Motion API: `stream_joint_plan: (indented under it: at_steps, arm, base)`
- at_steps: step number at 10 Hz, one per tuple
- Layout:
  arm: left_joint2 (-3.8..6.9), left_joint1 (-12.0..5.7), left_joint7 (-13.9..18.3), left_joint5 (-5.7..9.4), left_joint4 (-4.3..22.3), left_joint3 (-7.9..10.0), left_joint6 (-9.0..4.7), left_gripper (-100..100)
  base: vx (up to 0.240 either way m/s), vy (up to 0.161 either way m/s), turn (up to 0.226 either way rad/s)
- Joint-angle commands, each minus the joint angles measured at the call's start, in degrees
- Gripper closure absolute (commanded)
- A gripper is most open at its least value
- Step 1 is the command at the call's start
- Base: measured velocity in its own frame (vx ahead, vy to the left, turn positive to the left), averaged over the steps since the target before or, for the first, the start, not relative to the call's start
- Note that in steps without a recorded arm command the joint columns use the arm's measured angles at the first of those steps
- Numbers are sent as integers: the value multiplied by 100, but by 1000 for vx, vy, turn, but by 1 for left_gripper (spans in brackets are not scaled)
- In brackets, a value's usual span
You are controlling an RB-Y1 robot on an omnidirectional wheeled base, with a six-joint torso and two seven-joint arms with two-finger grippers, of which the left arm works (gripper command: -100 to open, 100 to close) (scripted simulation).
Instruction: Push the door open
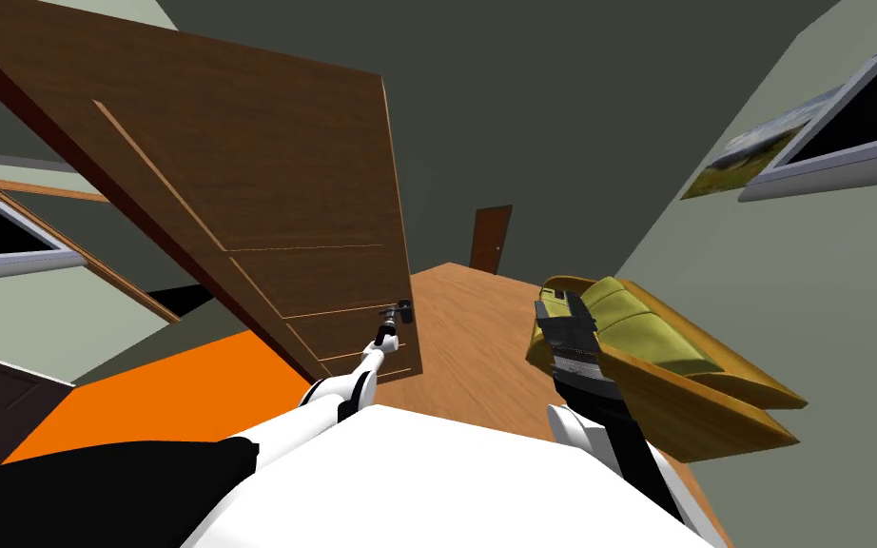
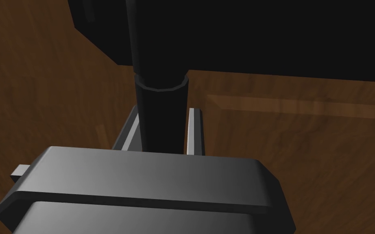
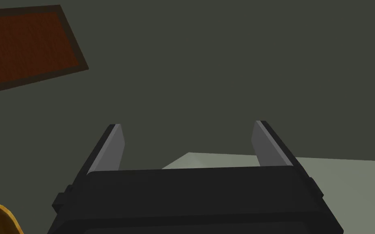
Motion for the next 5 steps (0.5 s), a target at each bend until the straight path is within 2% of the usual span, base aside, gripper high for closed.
stream_joint_plan:
  at_steps: [1, 2, 3, 5]
  arm:
    - [25, -24, 18, -12, 8, 15, -9, 100]
    - [42, -48, 35, -19, 55, 19, -26, 100]
    - [36, -25, 8, -10, 78, 35, -19, 100]
    - [105, -11, -41, 39, 86, 172, -37, 100]
  base:
    - [184, -112, 141]
    - [174, -92, 137]
    - [75, -34, 61]
    - [159, -39, 50]
